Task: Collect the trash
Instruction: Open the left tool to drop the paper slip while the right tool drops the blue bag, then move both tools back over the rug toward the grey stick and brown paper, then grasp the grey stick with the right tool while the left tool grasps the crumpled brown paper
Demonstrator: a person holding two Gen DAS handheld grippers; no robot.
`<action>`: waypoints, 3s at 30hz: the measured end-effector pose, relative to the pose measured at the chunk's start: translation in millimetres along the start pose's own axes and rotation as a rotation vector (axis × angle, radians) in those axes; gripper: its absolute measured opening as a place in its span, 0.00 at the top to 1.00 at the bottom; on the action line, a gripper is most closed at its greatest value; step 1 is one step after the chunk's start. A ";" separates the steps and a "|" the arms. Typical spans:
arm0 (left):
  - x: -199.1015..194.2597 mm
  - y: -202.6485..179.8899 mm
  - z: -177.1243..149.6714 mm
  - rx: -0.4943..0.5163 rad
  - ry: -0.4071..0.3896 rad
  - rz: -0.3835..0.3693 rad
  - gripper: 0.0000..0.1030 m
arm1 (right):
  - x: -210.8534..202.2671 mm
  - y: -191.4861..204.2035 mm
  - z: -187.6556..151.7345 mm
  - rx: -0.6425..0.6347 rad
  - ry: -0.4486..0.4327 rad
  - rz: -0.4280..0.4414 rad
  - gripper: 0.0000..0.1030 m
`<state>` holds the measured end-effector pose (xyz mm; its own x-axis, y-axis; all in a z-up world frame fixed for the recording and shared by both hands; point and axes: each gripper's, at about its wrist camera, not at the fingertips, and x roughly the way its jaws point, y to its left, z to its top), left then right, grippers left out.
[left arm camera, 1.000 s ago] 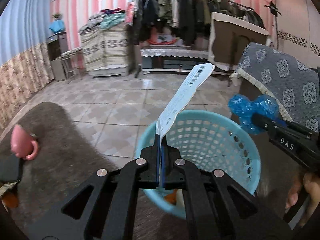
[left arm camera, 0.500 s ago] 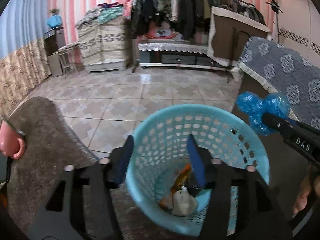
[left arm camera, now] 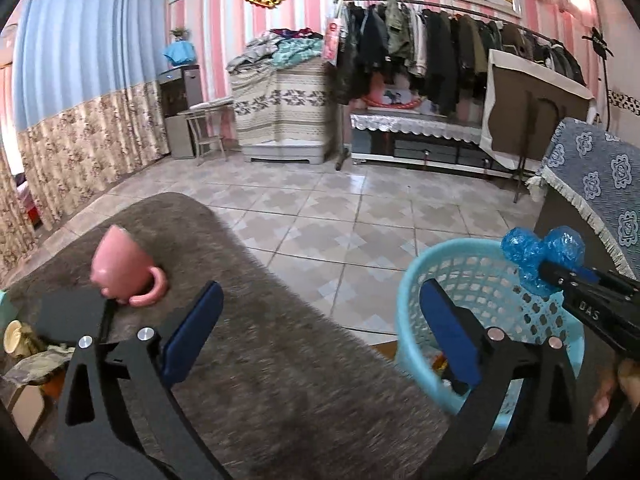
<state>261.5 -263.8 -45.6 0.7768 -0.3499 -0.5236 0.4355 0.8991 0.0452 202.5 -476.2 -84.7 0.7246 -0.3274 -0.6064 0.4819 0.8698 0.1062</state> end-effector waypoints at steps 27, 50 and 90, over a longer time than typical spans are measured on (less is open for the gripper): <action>-69.6 83.0 -20.6 -0.092 -0.059 0.150 0.05 | -33.1 44.1 3.3 -0.079 -0.079 0.025 0.05; -162.2 234.6 -74.7 -0.253 -0.072 0.388 0.05 | -87.0 218.8 -44.2 -0.402 -0.105 0.262 0.05; -157.5 432.4 -162.5 -0.411 0.130 0.578 0.05 | -73.8 415.7 -105.6 -0.716 0.005 0.655 0.59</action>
<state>253.6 222.8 -81.8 0.7599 0.2232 -0.6105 -0.2552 0.9662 0.0357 297.4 -51.5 -79.0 0.7397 0.3022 -0.6012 -0.4318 0.8984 -0.0796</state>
